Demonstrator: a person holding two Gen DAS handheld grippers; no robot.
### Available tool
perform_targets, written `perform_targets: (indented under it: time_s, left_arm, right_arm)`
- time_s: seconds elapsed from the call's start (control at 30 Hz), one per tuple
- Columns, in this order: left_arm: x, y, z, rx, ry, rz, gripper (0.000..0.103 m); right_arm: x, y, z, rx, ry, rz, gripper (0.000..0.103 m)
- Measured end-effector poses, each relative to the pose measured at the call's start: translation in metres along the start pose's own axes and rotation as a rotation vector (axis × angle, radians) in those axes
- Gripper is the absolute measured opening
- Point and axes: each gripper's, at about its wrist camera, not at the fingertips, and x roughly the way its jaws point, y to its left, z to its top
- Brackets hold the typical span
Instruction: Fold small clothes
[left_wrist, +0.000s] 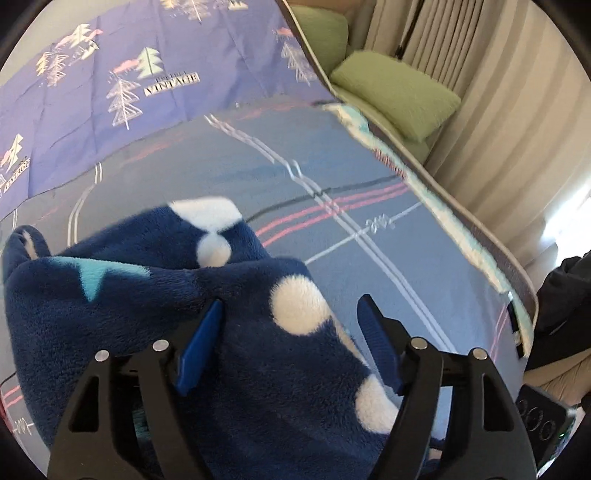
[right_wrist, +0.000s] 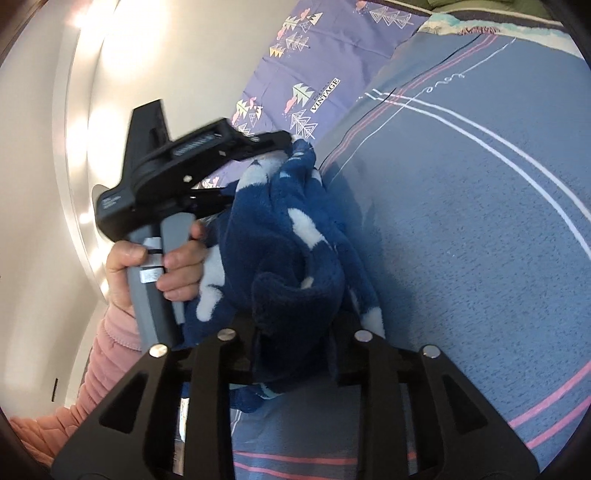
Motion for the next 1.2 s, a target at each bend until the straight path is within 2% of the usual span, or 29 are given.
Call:
perform_targets:
  time_s: [0.1,0.17,0.2,0.3,0.37,0.4,0.5,0.53,0.6,0.63,0.67,0.7,0.73,0.77,0.87,1.03,1.2]
  left_arm:
    - [-0.033,-0.003,0.001,0.023,-0.084,-0.02,0.076]
    - [-0.056,-0.004,-0.004,0.074,-0.126,-0.036,0.081]
    - [-0.066,-0.005,-0.009,0.111,-0.146,-0.031,0.084]
    - [-0.092,-0.006,-0.035,0.262,-0.202,0.119,0.089]
    - [-0.096,-0.002,-0.053,0.331,-0.206,0.197,0.089]
    - [-0.094,0.001,-0.062,0.357,-0.193,0.212,0.089]
    - [-0.069,0.004,-0.077,0.415,-0.105,0.23,0.089]
    - [-0.062,0.005,-0.079,0.419,-0.106,0.235,0.089]
    - [-0.049,0.006,-0.077,0.386,-0.131,0.195,0.089]
    - [-0.041,0.007,-0.071,0.346,-0.124,0.142,0.089]
    - [-0.036,0.008,-0.068,0.326,-0.124,0.111,0.089]
    - [-0.029,0.01,-0.063,0.31,-0.12,0.075,0.089]
    - [-0.023,0.01,-0.061,0.305,-0.105,0.057,0.089]
    - [-0.014,0.009,-0.059,0.306,-0.087,0.045,0.089]
    - [-0.008,-0.001,-0.063,0.343,-0.082,0.071,0.09]
    - [-0.008,-0.004,-0.074,0.368,-0.102,0.11,0.091]
    - [-0.018,-0.004,-0.077,0.375,-0.118,0.121,0.09]
  right_arm:
    - [-0.005,0.006,0.003,-0.05,-0.033,-0.035,0.042]
    - [-0.011,0.012,0.004,-0.106,-0.05,-0.056,0.043]
    - [-0.017,0.017,0.004,-0.154,-0.063,-0.074,0.039]
    - [-0.034,0.033,0.003,-0.271,-0.112,-0.117,0.029]
    - [-0.04,0.046,0.006,-0.332,-0.132,-0.125,0.022]
    - [-0.04,0.053,0.007,-0.363,-0.131,-0.117,0.017]
    - [-0.031,0.076,0.016,-0.427,-0.093,-0.055,0.015]
    - [-0.027,0.08,0.018,-0.424,-0.074,-0.031,0.015]
    - [-0.009,0.082,0.023,-0.382,-0.005,0.026,0.015]
    - [-0.002,0.081,0.023,-0.37,0.011,0.004,0.015]
    - [0.013,0.071,0.024,-0.343,0.024,-0.124,0.014]
    - [0.024,0.059,0.025,-0.314,0.033,-0.216,0.002]
    - [0.029,0.048,0.024,-0.28,0.042,-0.23,0.002]
    - [0.031,0.032,0.024,-0.224,0.048,-0.189,0.001]
    - [0.024,0.027,0.021,-0.209,0.06,-0.19,0.0]
    - [0.033,0.042,0.013,-0.322,0.055,-0.286,0.0]
    - [0.039,0.04,0.013,-0.345,0.074,-0.282,0.0]
